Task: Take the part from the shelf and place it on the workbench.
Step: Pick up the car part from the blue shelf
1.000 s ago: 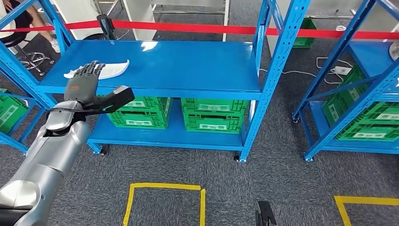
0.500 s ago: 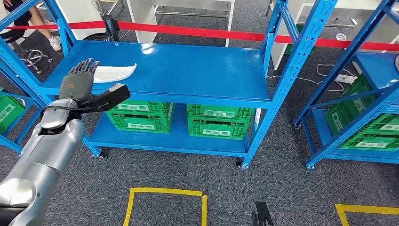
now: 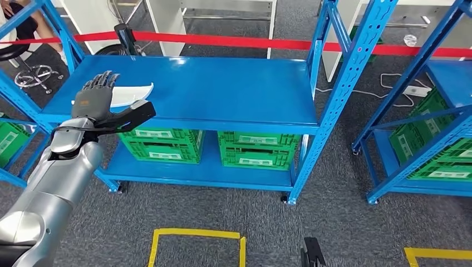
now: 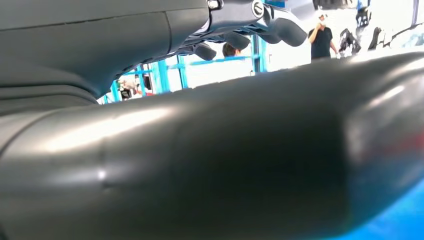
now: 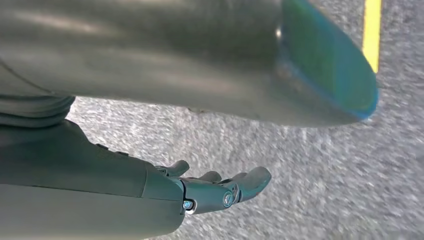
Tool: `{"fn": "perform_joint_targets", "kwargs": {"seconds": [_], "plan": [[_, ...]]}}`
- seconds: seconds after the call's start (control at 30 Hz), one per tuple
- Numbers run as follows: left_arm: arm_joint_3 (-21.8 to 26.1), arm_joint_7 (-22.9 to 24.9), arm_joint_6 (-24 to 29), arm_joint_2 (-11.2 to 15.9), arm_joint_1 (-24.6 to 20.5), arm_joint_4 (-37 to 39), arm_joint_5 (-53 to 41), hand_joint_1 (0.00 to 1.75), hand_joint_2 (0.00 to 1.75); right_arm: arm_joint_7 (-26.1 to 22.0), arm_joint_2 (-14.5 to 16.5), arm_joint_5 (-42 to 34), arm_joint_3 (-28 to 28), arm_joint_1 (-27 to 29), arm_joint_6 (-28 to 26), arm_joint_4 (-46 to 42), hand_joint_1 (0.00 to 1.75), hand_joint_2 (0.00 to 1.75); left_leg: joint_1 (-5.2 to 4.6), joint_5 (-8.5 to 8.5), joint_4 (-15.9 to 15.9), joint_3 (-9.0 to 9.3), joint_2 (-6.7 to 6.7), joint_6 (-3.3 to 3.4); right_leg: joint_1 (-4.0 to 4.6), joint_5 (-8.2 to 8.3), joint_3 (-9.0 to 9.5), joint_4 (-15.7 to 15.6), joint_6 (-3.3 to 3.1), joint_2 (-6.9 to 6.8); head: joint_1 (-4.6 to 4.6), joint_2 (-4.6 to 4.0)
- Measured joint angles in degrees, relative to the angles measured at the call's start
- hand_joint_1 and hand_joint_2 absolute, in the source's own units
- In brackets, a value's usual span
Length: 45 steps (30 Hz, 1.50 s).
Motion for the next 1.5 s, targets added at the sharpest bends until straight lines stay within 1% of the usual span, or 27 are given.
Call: {"fn": "perform_joint_targets", "kwargs": {"seconds": [0.07, 0.1, 0.13, 0.17, 0.23, 0.27, 0.3, 0.43, 0.5, 0.57, 0.6, 0.63, 0.67, 0.73, 0.8, 0.87, 0.97, 1.0, 1.07, 1.1, 1.13, 1.17, 1.2, 1.27, 1.3, 1.43, 1.5], "plan": [[0.1, 0.0, 0.0, 0.2, 0.1, 0.1, 0.0, 0.00, 0.00, -0.1, 0.0, -0.1, -0.2, -0.1, 0.0, 0.0, 0.00, 0.00, 0.01, -2.17, 7.5, -4.68, 0.08, -0.25, 0.04, -0.59, 0.61, 0.0, -0.34, -0.03, -0.04, 0.00], [0.2, 0.0, 0.0, 0.2, 0.2, 0.2, 0.0, 0.00, 0.00, -0.1, 0.0, -0.1, -0.3, -0.1, 0.0, 0.0, 0.00, 0.00, 0.01, -2.17, 9.9, -6.48, 0.09, -0.26, 0.05, -0.92, 0.99, 0.0, -0.38, 0.01, -0.05, 0.00], [0.2, 0.1, 0.0, 0.4, 0.3, 0.4, 0.0, 0.00, 0.00, 0.0, 0.0, -0.1, -0.4, 0.0, 0.0, 0.0, 0.00, 0.00, 0.01, -1.03, 10.1, -7.30, 0.09, -0.18, 0.06, -1.29, 1.44, 0.0, -0.36, 0.07, -0.07, 0.00], [0.2, 0.1, 0.0, 0.5, 0.4, 0.4, 0.0, 0.00, 0.00, 0.0, 0.0, -0.1, -0.5, 0.0, 0.0, 0.0, 0.00, 0.00, -0.01, 1.17, 8.0, -6.94, 0.09, -0.01, 0.06, -1.70, 1.98, 0.1, -0.30, 0.15, -0.07, 0.00], [0.3, 0.4, 0.0, 0.7, 0.3, 0.5, 0.0, 0.00, 0.00, 0.0, 0.1, -0.1, -0.6, 0.1, 0.0, 0.0, 0.00, 0.00, -0.16, 6.02, 0.4, -4.03, 0.13, 0.53, 0.13, -2.59, 3.11, 0.1, -0.01, 0.24, -0.06, 0.00], [0.3, 0.6, 0.0, 0.8, 0.2, 0.5, 0.0, 0.00, 0.00, 0.1, 0.1, 0.0, -0.7, 0.0, 0.0, 0.0, 0.00, 0.00, -0.29, 7.19, -2.9, -2.52, 0.14, 0.86, 0.21, -2.99, 3.46, 0.1, 0.24, 0.27, -0.07, 0.00], [0.3, 0.9, 0.0, 0.9, 0.1, 0.6, -0.1, 0.00, 0.00, 0.2, 0.1, 0.0, -0.7, 0.0, 0.0, 0.0, 0.00, 0.00, -0.42, 7.51, -4.9, -1.55, 0.14, 1.16, 0.29, -3.27, 3.68, 0.1, 0.51, 0.28, -0.04, 0.00], [0.8, 1.9, 0.1, 1.6, 0.2, 0.8, -0.3, 0.00, 0.00, 0.7, 0.3, 0.3, -0.9, 0.0, -0.1, 0.0, 0.00, 0.00, -0.40, 6.58, -6.3, -0.37, 0.01, 2.42, 0.28, -4.09, 3.86, 0.1, 1.76, 0.17, 0.03, 0.00], [1.0, 2.0, 0.3, 1.9, 0.2, 0.8, -0.3, 0.00, 0.00, 0.8, 0.4, 0.3, -0.9, 0.0, -0.2, 0.0, 0.00, 0.00, -0.15, 6.31, -6.7, 0.28, -0.02, 3.01, 0.18, -5.98, 1.66, 4.4, 2.21, 0.10, 0.19, 0.00], [1.1, 2.0, 0.3, 2.0, 0.5, 1.0, -0.4, 0.00, 0.00, 0.8, 0.5, 0.4, -0.9, 0.0, -0.3, 0.0, 0.00, 0.00, -0.21, 5.77, -6.7, 0.73, -0.08, 3.38, 0.16, -8.64, -3.27, 12.6, 2.44, 0.08, 0.37, 0.00], [1.2, 2.0, 0.3, 2.1, 0.8, 1.1, -0.4, 0.00, 0.00, 0.8, 0.5, 0.4, -0.9, 0.0, -0.3, 0.0, 0.00, 0.00, -0.24, 5.45, -6.7, 1.04, -0.14, 3.44, 0.15, -9.02, -5.56, 15.6, 2.48, 0.09, 0.38, 0.00], [1.2, 2.1, 0.3, 2.2, 1.0, 1.3, -0.5, 0.00, 0.00, 0.7, 0.5, 0.5, -0.9, 0.1, -0.3, 0.0, 0.00, 0.00, -0.27, 5.08, -6.6, 1.43, -0.20, 3.40, 0.16, -8.18, -6.94, 16.7, 2.48, 0.08, 0.39, 0.00], [1.2, 2.2, 0.3, 2.3, 1.2, 1.4, -0.6, 0.00, 0.00, 0.7, 0.5, 0.7, -0.9, 0.2, -0.3, 0.0, 0.00, 0.00, -0.27, 4.67, -6.5, 1.91, -0.26, 3.32, 0.16, -6.10, -7.00, 15.2, 2.42, 0.08, 0.39, 0.00], [1.4, 2.4, 0.3, 2.4, 1.3, 1.4, -0.8, 0.00, 0.00, 0.6, 0.5, 1.1, -0.9, 0.3, -0.3, 0.0, 0.00, 0.00, -0.27, 3.74, -6.3, 2.94, -0.30, 3.00, 0.19, -0.75, -4.35, 7.4, 2.03, 0.03, 0.38, 0.00], [1.6, 2.8, 0.4, 2.7, 1.3, 1.4, -1.2, 0.00, 0.00, 0.6, 0.5, 1.3, -1.0, 0.3, -0.2, 0.0, 0.00, 0.00, -0.42, 2.98, -6.2, 3.44, -0.36, 2.40, 0.43, 1.48, -1.80, 1.3, 1.46, 0.04, 0.32, 0.00], [1.8, 3.0, 0.4, 2.9, 1.4, 1.5, -1.3, 0.00, 0.00, 0.6, 0.5, 1.4, -1.1, 0.3, -0.1, 0.0, 0.00, 0.00, -0.50, 2.70, -6.4, 3.56, -0.45, 1.73, 0.69, 1.04, -1.19, 0.1, 0.91, 0.08, 0.27, 0.00], [2.0, 3.2, 0.5, 3.2, 1.4, 1.3, -1.3, 0.00, 0.00, 0.5, 0.6, 1.4, -1.2, 0.3, -0.1, 0.0, 0.00, 0.00, -0.42, 1.69, -5.2, 3.41, -0.34, 0.76, 0.39, 0.72, -0.25, -0.4, -0.04, 0.00, 0.12, 0.00], [2.1, 3.3, 0.6, 3.4, 1.3, 1.3, -1.3, 0.00, 0.00, 0.5, 0.6, 1.4, -1.3, 0.2, -0.1, 0.0, 0.00, 0.00, -0.38, 0.57, -2.7, 2.22, -0.24, 0.44, 0.26, 0.53, 0.24, -0.6, -0.40, -0.05, -0.01, 0.00], [2.3, 3.4, 0.6, 3.6, 1.4, 1.5, -1.5, 0.00, 0.00, 0.5, 0.6, 1.4, -1.4, 0.1, -0.2, 0.0, 0.00, 0.00, -0.24, -2.16, 5.3, -2.36, -0.08, -0.04, 0.20, -0.03, 0.92, -0.7, -0.87, -0.08, -0.21, 0.00], [2.3, 3.6, 0.5, 3.6, 1.6, 1.6, -1.7, 0.00, 0.00, 0.6, 0.6, 1.5, -1.5, 0.1, -0.2, 0.0, 0.00, 0.00, -0.18, -2.80, 8.7, -4.67, -0.05, -0.22, 0.20, -0.33, 1.21, -0.7, -0.93, -0.05, -0.21, 0.00], [2.4, 3.7, 0.5, 3.7, 1.8, 1.8, -1.8, 0.00, 0.00, 0.7, 0.7, 1.6, -1.6, 0.2, -0.2, 0.0, 0.00, 0.00, -0.13, -2.34, 10.3, -6.18, -0.02, -0.30, 0.20, -0.66, 1.58, -0.7, -0.90, 0.01, -0.20, 0.00], [2.6, 3.9, 0.5, 3.7, 1.9, 1.9, -2.0, 0.00, 0.00, 0.7, 0.7, 1.7, -1.8, 0.2, -0.3, 0.0, 0.00, 0.00, -0.09, -0.66, 9.5, -6.51, 0.02, -0.30, 0.19, -1.03, 2.07, -0.7, -0.83, 0.07, -0.21, 0.00], [2.7, 4.0, 0.5, 3.7, 2.0, 2.0, -2.1, 0.00, 0.00, 0.8, 0.7, 1.8, -1.9, 0.3, -0.3, 0.0, 0.00, 0.00, -0.06, 1.91, 6.5, -5.71, 0.07, -0.23, 0.19, -1.45, 2.65, -0.6, -0.71, 0.12, -0.21, 0.00], [3.0, 4.1, 0.5, 3.8, 1.9, 2.0, -2.3, 0.00, 0.00, 0.9, 0.7, 2.1, -2.1, 0.3, -0.3, 0.0, 0.00, 0.00, -0.14, 6.46, -1.6, -2.55, 0.23, 0.11, 0.29, -2.38, 3.63, -0.6, -0.28, 0.21, -0.24, 0.00], [3.2, 4.1, 0.5, 3.9, 1.8, 2.1, -2.3, 0.00, 0.00, 0.9, 0.7, 2.3, -2.2, 0.2, -0.3, 0.0, 0.00, 0.00, -0.20, 7.28, -4.4, -1.28, 0.26, 0.47, 0.39, -2.74, 3.85, -0.5, 0.00, 0.26, -0.21, 0.00], [3.6, 4.2, 0.5, 4.1, 2.0, 2.0, -2.3, 0.00, 0.00, 1.0, 0.7, 2.7, -2.3, 0.0, -0.2, 0.0, 0.00, 0.00, -0.32, 6.38, -6.5, 0.02, 0.11, 2.08, 0.52, -3.51, 4.11, -0.5, 1.29, 0.22, 0.02, 0.00], [3.7, 4.1, 0.6, 4.1, 1.9, 1.9, -2.3, 0.00, 0.00, 1.0, 0.7, 2.8, -2.3, -0.1, 0.0, 0.0, 0.00, 0.00, -0.09, 6.08, -6.8, 0.60, 0.08, 2.85, 0.43, -5.05, 2.61, 2.7, 1.93, 0.12, 0.19, 0.00]]}}
